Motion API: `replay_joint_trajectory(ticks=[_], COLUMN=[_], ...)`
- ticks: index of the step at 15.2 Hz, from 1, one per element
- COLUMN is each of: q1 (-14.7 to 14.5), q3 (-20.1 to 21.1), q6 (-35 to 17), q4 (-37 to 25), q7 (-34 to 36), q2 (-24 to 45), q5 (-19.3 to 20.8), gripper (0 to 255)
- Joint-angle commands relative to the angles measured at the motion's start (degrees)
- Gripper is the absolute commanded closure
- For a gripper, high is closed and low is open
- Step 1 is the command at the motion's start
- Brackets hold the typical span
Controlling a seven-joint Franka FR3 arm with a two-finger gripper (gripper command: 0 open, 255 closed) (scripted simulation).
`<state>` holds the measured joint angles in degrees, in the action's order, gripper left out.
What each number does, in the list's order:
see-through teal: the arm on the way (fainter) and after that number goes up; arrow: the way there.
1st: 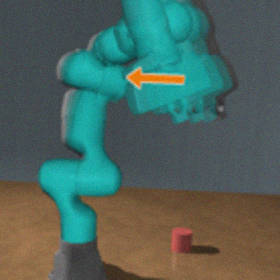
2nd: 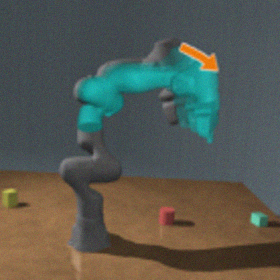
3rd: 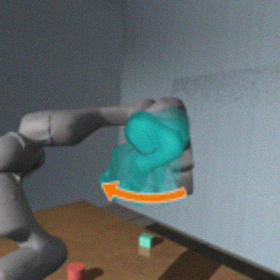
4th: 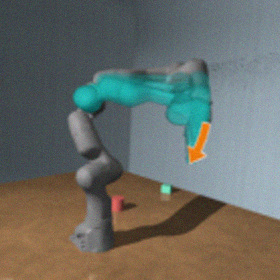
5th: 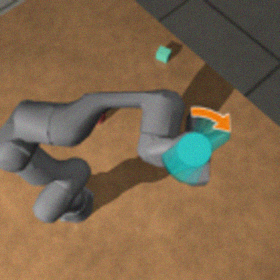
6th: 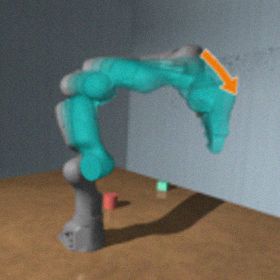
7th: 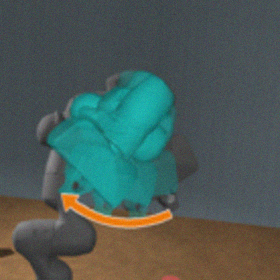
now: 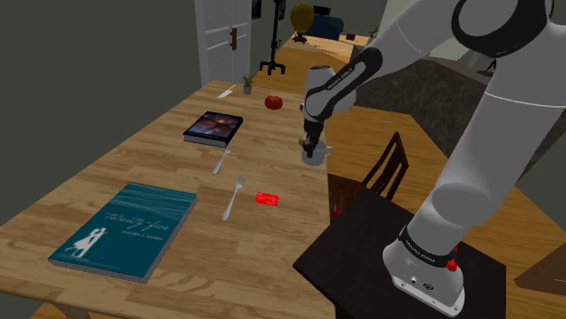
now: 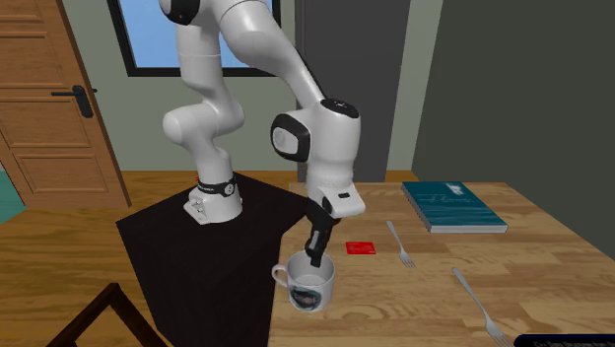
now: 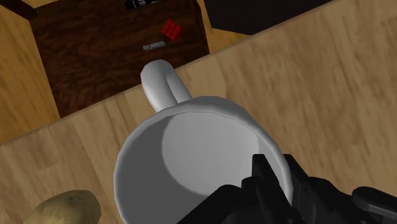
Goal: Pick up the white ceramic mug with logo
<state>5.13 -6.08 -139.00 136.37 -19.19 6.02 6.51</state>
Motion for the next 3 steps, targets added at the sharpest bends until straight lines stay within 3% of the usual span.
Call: replay_joint_trajectory(ticks=[1,3], q1=[0.0,0.0], q3=[0.0,0.0], q6=[1.7,1.8], q4=[-0.3,-0.3], q7=[-0.2,-0.2], q2=[-1.4,-1.5], q5=[0.0,0.0], gripper=[255,255])
